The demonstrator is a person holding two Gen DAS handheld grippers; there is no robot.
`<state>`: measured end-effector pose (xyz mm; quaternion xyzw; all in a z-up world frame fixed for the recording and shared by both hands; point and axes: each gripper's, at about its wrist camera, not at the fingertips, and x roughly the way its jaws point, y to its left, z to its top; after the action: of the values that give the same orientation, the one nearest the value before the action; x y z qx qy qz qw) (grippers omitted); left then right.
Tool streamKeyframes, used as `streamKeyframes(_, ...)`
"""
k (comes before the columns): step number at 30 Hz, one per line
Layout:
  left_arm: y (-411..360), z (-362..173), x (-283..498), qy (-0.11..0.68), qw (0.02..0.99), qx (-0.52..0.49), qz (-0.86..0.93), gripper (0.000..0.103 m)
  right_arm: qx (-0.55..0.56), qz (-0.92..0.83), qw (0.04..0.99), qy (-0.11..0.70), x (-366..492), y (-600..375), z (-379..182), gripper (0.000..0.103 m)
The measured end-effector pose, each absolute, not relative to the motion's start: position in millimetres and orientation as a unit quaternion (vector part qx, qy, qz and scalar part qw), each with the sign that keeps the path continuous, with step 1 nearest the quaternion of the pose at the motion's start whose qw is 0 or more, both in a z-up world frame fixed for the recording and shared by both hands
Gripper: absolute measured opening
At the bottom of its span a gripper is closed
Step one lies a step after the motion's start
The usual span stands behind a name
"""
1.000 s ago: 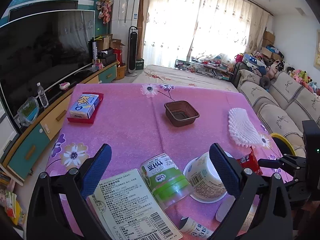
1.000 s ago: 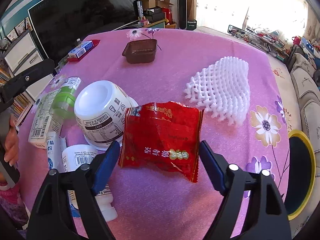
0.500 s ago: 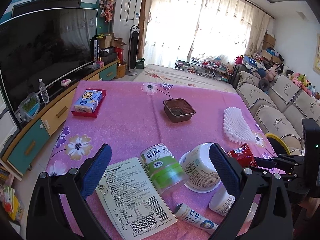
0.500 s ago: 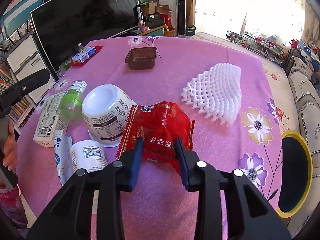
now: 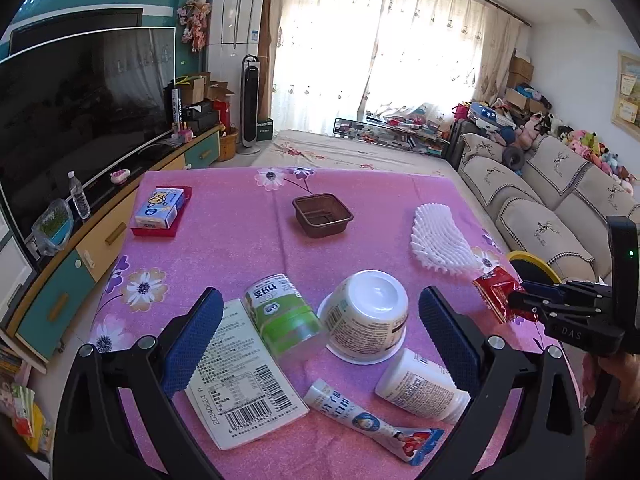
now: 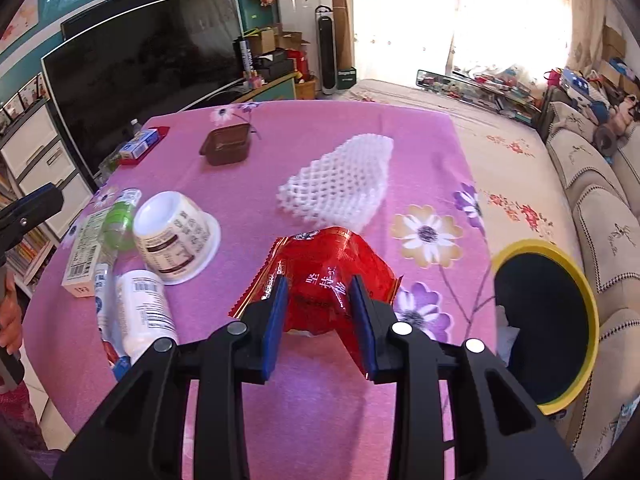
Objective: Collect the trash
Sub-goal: 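Carry the red snack bag over the yellow bin and open the right gripper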
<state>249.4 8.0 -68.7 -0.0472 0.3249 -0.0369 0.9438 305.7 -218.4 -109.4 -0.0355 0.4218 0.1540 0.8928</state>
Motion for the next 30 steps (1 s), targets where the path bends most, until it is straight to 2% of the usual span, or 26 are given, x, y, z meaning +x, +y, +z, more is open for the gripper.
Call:
streamKeyframes(6, -11.5, -67.2, 250.1, 0.332, 0.941, -0.04, -0.049, 0.097, 0.024, 0.156, 0.888, 0.432, 302.6, -268.0, -113.4, 0.031)
streamKeyframes(14, -36.8, -61.5, 250.5, 0.332, 0.941, -0.02, -0.061, 0.097, 0.002, 0.073, 0.91, 0.408, 300.5, -309.8, -106.6, 0.031)
streamKeyframes(22, -50.6, -63.8, 254.6, 0.34, 0.938, -0.007, -0.067, 0.097, 0.012, -0.03, 0.894, 0.447, 338.6, -380.5, -141.8, 0.033)
streamKeyframes(23, -52.1, -64.4, 255.5, 0.341, 0.938, -0.005, -0.068, 0.097, 0.012, -0.038, 0.892, 0.45, 342.3, -386.0, -145.9, 0.035)
streamKeyframes(25, -55.5, -65.6, 257.1, 0.344, 0.937, -0.002, -0.069, 0.097, 0.021, -0.049, 0.89, 0.452, 348.4, -396.3, -152.6, 0.055)
streamKeyframes(26, -57.0, -65.9, 258.3, 0.345, 0.936, 0.0, -0.069, 0.097, 0.024, -0.054, 0.89, 0.453, 350.6, -400.5, -155.7, 0.058)
streamKeyframes(30, -61.2, -68.8, 262.5, 0.349, 0.935, 0.005, -0.068, 0.097, 0.035, -0.063, 0.889, 0.453, 351.3, -410.2, -161.1, 0.06)
